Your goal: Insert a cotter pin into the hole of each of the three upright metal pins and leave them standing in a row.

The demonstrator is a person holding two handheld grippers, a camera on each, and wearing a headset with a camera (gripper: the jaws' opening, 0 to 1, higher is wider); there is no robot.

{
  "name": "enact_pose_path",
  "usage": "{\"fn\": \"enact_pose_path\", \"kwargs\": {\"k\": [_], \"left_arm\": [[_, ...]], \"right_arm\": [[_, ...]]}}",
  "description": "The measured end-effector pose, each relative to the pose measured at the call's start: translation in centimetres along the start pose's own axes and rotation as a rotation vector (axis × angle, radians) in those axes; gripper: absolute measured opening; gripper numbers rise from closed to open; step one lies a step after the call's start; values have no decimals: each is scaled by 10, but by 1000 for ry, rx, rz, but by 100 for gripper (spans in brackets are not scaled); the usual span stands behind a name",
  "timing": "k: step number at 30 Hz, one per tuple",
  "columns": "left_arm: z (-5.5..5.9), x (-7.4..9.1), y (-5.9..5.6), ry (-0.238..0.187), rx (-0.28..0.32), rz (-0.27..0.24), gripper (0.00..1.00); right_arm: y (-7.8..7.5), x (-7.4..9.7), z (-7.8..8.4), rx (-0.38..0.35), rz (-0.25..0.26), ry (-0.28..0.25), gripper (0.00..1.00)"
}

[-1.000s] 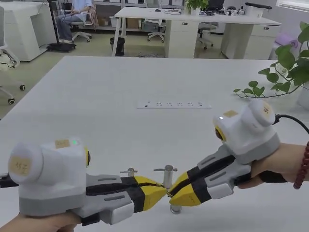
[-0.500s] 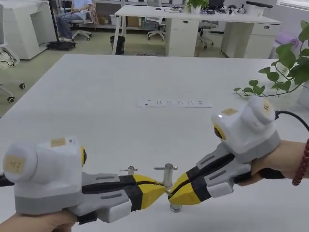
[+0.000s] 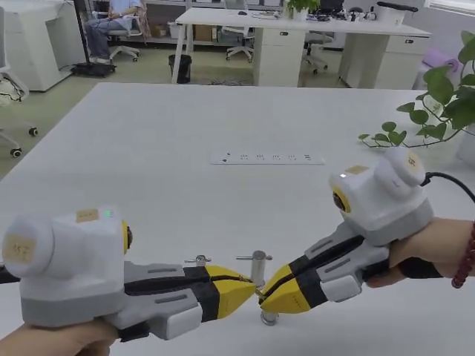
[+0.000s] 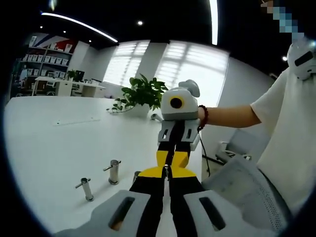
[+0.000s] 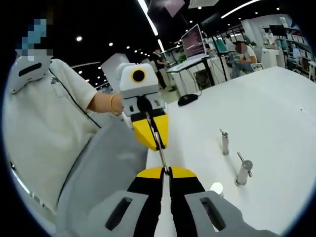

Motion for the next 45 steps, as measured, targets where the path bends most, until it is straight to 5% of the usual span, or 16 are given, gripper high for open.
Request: {"fn": "enact_pose_path", "kwargs": {"k": [4,15,26,32,45], "left_arm": [[-2,0,0,-8,-4,-2,1],[2,-5,1,34,-79,-67,5],[10,-11,6,36,-124,-144,32],[22,-20,11,68,-144,-208,32],[34,-39,28,109,-176,-305,29]], "right_arm": [[2,0,0,24,-9,-16,4],[-2,2,0,75,38,77,3],[-4,16,9,130,112,260,3],[-11,27,16,163,147,403,3],[-21,32,27,208,153,550,3]]}}
Point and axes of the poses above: the centre of the closed fingertips' face, and the gripper's own axes: x roughly backward along the fingers, y roughly to its left, z roughly out of its underside, the point moved 10 cm from there along x, roughly backward along the fingers, and after that the axes turned 11 degrees about x, right-handed, at the moved point
